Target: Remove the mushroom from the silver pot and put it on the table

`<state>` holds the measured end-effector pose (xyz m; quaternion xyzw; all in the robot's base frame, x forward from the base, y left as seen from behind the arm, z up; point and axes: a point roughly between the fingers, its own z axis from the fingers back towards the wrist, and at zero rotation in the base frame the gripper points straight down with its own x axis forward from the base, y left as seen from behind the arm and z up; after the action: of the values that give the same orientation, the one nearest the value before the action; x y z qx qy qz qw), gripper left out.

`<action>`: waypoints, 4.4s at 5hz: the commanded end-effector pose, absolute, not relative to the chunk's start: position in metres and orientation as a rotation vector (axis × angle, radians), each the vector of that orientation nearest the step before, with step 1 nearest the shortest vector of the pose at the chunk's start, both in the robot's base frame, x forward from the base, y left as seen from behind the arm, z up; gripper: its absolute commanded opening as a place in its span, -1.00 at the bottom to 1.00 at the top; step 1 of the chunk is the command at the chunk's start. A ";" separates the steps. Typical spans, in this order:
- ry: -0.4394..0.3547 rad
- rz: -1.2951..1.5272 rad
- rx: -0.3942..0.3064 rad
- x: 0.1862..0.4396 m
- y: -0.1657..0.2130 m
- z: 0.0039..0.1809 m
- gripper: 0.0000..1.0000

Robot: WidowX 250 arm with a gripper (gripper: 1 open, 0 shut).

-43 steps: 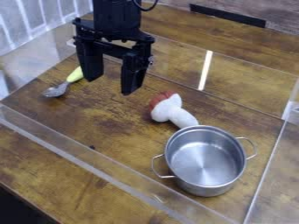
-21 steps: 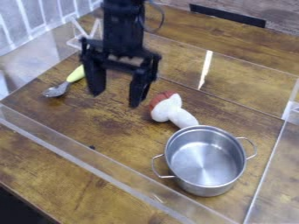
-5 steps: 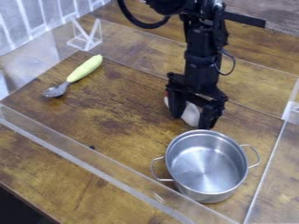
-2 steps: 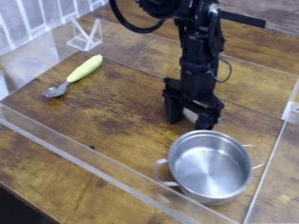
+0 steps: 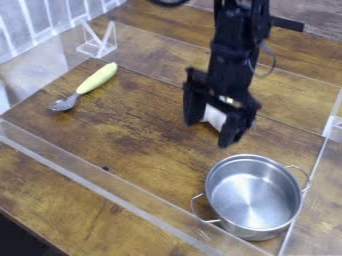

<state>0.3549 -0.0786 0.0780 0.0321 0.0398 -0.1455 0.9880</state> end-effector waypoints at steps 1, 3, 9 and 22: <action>-0.036 -0.179 0.090 0.371 -0.064 0.117 1.00; -0.066 -0.253 0.093 0.370 -0.055 0.108 1.00; -0.174 -0.240 0.089 0.392 -0.029 0.134 1.00; -0.226 0.066 0.080 0.433 -0.005 0.151 1.00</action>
<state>0.4273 -0.0117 0.1025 0.0437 -0.0513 0.0256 0.9974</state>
